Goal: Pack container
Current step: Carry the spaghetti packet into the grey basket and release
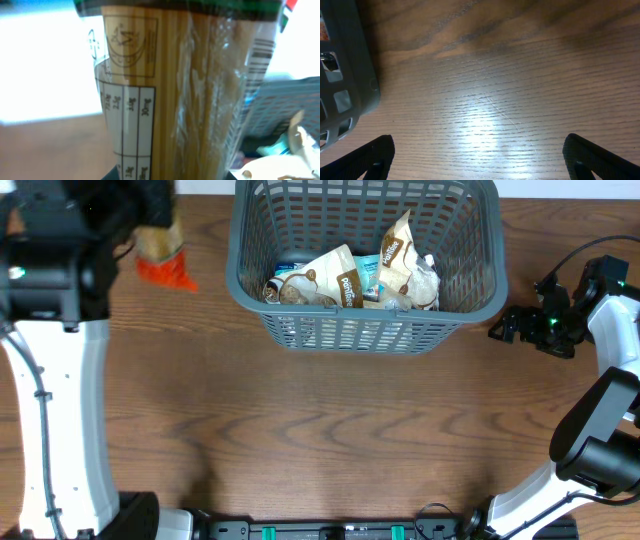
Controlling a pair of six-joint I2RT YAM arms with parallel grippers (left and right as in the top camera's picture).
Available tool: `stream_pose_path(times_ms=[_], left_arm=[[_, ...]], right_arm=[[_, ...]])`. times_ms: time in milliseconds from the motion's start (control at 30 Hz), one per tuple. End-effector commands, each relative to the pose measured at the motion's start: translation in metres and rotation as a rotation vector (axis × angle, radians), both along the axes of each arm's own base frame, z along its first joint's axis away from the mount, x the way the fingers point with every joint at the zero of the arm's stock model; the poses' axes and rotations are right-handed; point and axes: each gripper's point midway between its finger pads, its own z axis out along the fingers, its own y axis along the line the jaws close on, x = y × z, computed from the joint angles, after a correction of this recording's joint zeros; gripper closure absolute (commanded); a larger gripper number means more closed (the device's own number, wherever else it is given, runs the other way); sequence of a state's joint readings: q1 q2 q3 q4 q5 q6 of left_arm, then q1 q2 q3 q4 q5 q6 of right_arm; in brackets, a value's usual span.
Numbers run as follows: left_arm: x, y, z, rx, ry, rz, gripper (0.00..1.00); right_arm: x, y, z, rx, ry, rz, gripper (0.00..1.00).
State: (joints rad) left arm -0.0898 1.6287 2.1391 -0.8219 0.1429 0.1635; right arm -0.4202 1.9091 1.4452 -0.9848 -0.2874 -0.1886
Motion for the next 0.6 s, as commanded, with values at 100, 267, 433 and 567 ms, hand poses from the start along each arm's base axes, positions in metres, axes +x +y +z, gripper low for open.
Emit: stream_pose_path(times_ms=[100, 267, 433, 567], left_arm=[[0.015, -0.089, 0.032, 0.336, -0.241, -0.309, 0.94], [0.018, -0.141, 0.019, 0.508, -0.313, -0.467, 0.94], [0.022, -0.18, -0.013, 0.659, -0.319, -0.605, 0.94], [0.031, -0.198, -0.051, 0.744, -0.269, -0.691, 0.94]], right_arm=[[0.001, 0.004, 0.001, -0.003, -0.006, 0.02, 0.01], [0.0, 0.004, 0.001, -0.002, -0.002, 0.02, 0.01], [0.0, 0.004, 0.001, -0.002, -0.002, 0.02, 0.01], [-0.001, 0.004, 0.001, 0.0, 0.001, 0.02, 0.01]])
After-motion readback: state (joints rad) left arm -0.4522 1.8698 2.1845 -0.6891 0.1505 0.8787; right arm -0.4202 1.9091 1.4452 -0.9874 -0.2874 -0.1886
